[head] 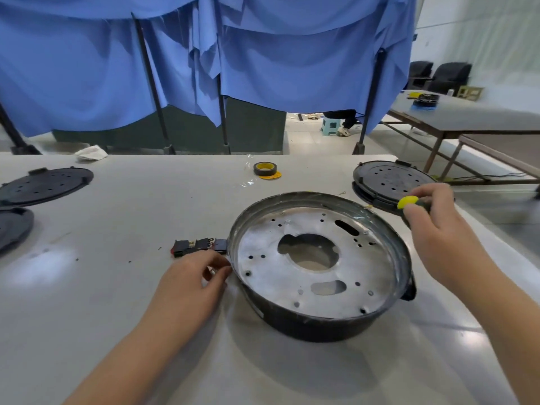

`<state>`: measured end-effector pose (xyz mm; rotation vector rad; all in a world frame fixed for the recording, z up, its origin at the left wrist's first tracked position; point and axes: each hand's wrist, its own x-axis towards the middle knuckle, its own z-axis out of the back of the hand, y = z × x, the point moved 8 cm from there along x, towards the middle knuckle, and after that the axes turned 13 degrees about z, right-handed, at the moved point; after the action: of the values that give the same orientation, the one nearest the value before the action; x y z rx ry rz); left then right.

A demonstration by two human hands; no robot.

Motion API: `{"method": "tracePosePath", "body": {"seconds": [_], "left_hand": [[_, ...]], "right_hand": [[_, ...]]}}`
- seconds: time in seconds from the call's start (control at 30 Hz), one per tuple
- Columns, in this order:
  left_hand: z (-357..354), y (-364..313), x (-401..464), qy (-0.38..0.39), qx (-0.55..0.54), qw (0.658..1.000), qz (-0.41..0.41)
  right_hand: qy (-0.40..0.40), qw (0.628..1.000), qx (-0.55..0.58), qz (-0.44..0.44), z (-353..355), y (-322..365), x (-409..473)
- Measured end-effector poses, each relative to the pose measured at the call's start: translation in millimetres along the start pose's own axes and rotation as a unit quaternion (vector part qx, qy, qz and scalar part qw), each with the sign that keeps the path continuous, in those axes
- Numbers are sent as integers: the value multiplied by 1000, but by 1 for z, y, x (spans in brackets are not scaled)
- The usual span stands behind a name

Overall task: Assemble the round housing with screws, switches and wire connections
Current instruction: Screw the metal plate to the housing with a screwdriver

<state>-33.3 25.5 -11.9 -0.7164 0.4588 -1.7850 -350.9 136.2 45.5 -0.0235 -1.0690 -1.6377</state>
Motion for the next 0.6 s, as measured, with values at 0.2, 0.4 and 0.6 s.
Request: {"method": "tracePosePath", "body": {"seconds": [0.2, 0.4, 0.6], "left_hand": [[4, -6, -2, 16, -29, 999, 8], [0, -7, -4, 38, -75, 996, 15], [-1, -2, -3, 57, -121, 990, 44]], "right_hand": [[60, 989, -46, -128, -3, -74, 14], [95, 977, -86, -172, -17, -105, 9], [68, 982, -121, -127, -15, -87, 10]]}}
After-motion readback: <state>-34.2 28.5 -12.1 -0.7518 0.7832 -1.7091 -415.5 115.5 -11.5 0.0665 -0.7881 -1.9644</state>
